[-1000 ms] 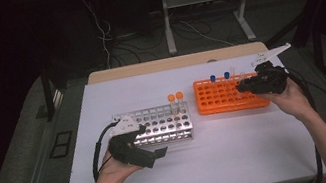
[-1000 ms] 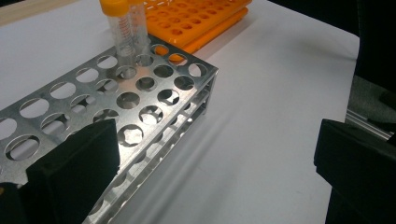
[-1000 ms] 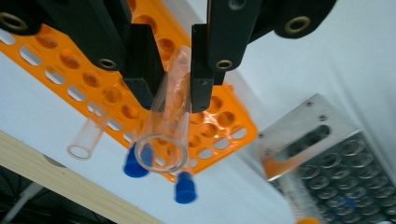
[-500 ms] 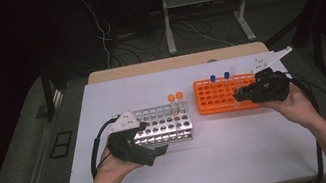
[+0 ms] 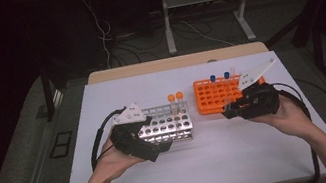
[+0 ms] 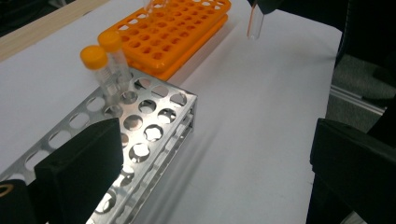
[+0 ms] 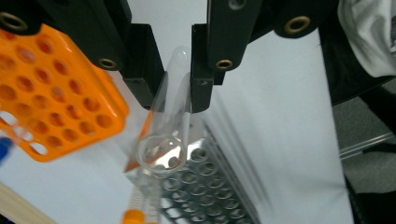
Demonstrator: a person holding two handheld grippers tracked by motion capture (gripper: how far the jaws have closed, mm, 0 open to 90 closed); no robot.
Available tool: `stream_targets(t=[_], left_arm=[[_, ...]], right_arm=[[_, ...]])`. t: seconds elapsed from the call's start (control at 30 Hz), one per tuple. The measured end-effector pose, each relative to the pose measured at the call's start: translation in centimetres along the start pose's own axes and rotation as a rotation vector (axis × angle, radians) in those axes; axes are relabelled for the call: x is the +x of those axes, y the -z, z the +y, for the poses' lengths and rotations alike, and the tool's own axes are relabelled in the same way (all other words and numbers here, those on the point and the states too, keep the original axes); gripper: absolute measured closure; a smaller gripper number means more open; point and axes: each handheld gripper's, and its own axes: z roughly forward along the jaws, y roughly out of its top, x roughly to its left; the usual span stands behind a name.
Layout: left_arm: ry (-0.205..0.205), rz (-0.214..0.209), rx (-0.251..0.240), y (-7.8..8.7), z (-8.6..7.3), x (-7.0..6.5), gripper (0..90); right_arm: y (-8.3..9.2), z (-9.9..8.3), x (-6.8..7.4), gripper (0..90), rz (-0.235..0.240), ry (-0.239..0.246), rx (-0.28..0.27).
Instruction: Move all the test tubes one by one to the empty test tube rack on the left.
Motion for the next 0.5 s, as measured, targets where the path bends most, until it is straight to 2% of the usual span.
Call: stream_targets(t=[0.2,0.5], left_arm=[[-0.046,-0.040,0.047,-0.7,2.0,0.1,3.9],[-0.097,-0.092,0.089,-1.4,4.7,0.4,10.2]], right_arm=[[-0.9,1.2,1.4,75.1,0.041,0.056,0.017],[-1.9,2.6,2.5,75.1,0.076,0.098,0.031]])
